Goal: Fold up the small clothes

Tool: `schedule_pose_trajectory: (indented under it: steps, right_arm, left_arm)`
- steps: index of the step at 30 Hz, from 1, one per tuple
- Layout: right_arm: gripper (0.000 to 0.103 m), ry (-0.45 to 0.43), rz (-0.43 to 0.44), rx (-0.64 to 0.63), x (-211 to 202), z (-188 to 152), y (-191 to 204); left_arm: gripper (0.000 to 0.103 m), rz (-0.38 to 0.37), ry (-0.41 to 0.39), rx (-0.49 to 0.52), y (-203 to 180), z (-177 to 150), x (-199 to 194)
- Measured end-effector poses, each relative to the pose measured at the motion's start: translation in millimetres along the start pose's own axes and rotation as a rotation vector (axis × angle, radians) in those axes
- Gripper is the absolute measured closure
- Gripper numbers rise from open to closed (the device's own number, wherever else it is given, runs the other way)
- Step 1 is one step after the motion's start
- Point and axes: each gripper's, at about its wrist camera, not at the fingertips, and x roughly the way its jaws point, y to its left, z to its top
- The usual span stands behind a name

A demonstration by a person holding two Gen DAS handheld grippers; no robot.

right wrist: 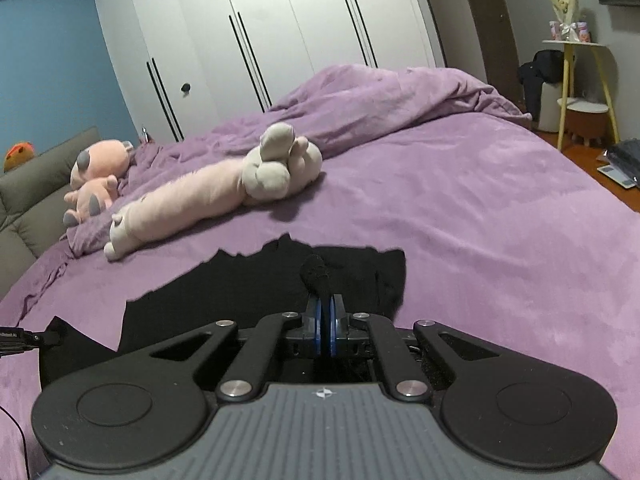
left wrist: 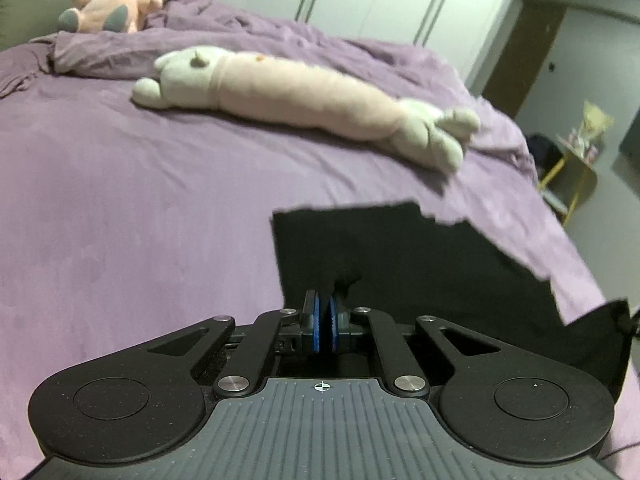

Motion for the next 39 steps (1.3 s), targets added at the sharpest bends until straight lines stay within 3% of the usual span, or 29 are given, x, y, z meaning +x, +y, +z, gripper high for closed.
schedule_pose_trajectory:
  steps: [5,12,24,29,32,34,37,39]
  right_arm:
    - [0.1,-0.043,-0.011,0.007,10.2,17.5,0.6]
    - [0.1,-0.059,-0.045,0.029,53.6,43.9,-2.0]
    - [0.1,-0.061,-0.149,0.04,147.5,91.4,-13.7]
    - [0.1,-0.039,-0.208,0.057,183.9,95.5,-20.6]
    - [0.098,-0.008,-0.244,0.054,201.9,87.4,-23.5]
    - [0.092,-0.037,-0.288,0.076,198.8,81.7,-27.0]
    - [0.087,-0.065,-0.239,0.16,189.2,74.0,-26.5]
    - [0.086,-0.016,-0.08,0.208,193.1,61.9,-12.7]
  left_arm:
    - [0.096,0.001,-0.056,0.02,-10.2,24.6,1.6]
    - [0.096,0.034,-0.104,0.048,-23.2,63.7,33.3]
    - [0.096,0.186,-0.124,0.062,-34.6,112.7,122.1]
    - [0.096,0.247,-0.125,0.049,-41.1,118.6,158.9]
    - [0.086,0.307,-0.068,0.019,-37.7,110.7,178.2]
    - [0.082,0.334,-0.062,0.006,-34.0,100.5,177.4]
    - [0.077,0.309,-0.117,0.046,-41.4,79.7,165.9]
    - [0.07,0.234,-0.092,0.08,-56.0,67.8,171.6]
